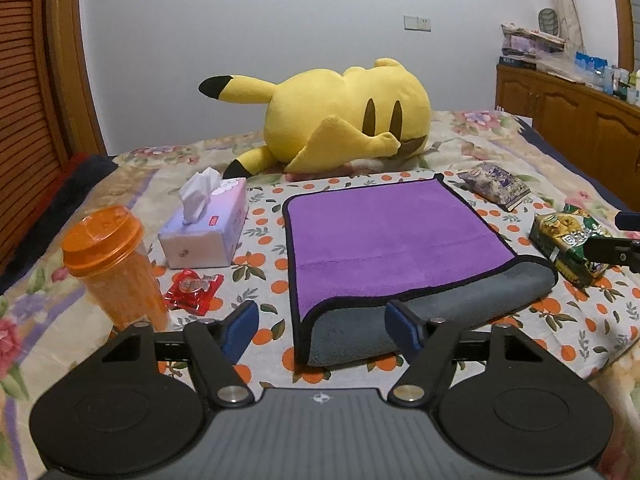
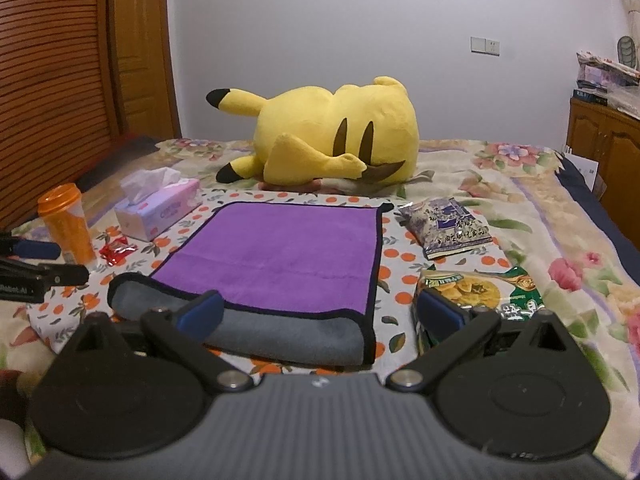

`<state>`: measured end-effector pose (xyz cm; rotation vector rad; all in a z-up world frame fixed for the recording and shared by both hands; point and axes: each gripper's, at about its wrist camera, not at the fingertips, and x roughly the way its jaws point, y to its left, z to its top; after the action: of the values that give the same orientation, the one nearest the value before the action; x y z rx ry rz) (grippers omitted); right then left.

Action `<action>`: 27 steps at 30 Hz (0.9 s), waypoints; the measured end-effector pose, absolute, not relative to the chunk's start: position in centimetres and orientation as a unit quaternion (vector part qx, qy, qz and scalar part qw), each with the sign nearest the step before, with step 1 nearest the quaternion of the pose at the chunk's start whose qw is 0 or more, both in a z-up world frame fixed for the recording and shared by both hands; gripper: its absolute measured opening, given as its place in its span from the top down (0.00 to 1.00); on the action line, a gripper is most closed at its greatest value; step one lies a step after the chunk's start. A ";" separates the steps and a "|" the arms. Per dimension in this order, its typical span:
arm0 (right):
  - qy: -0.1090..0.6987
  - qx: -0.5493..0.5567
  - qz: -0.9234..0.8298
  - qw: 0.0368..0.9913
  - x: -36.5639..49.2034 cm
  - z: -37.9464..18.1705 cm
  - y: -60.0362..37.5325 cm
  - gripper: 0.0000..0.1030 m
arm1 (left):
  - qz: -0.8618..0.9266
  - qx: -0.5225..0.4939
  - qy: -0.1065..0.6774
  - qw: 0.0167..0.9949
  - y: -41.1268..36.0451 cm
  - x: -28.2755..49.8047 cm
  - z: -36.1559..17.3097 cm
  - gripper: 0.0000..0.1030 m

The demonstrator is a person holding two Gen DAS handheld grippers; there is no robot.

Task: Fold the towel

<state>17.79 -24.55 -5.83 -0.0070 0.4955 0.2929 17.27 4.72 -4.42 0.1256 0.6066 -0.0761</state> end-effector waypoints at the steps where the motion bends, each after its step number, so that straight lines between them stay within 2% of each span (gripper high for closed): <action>1: 0.245 -0.003 0.146 0.959 18.0 -5.9 -24.6 0.02 | -0.038 0.063 0.299 0.951 4.7 17.4 -4.5 0.33; 3: 0.248 -0.003 0.148 0.957 18.3 -6.0 -24.5 0.12 | -0.037 0.065 0.301 0.951 4.8 17.7 -4.6 0.34; 4: 0.251 -0.004 0.149 0.956 18.6 -6.1 -24.4 0.14 | -0.036 0.065 0.302 0.950 4.8 17.9 -4.7 0.35; 18: 0.281 -0.019 0.156 0.947 21.5 -8.0 -24.0 0.17 | -0.042 0.075 0.330 0.940 5.5 21.1 -6.8 0.43; 27: 0.312 -0.020 0.163 0.936 23.4 -9.7 -24.0 0.21 | -0.048 0.062 0.351 0.933 6.1 22.7 -7.8 0.43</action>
<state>23.38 -23.99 -9.70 -0.0407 0.6380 0.3326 22.70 6.10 -7.81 0.1276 0.7184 -0.0983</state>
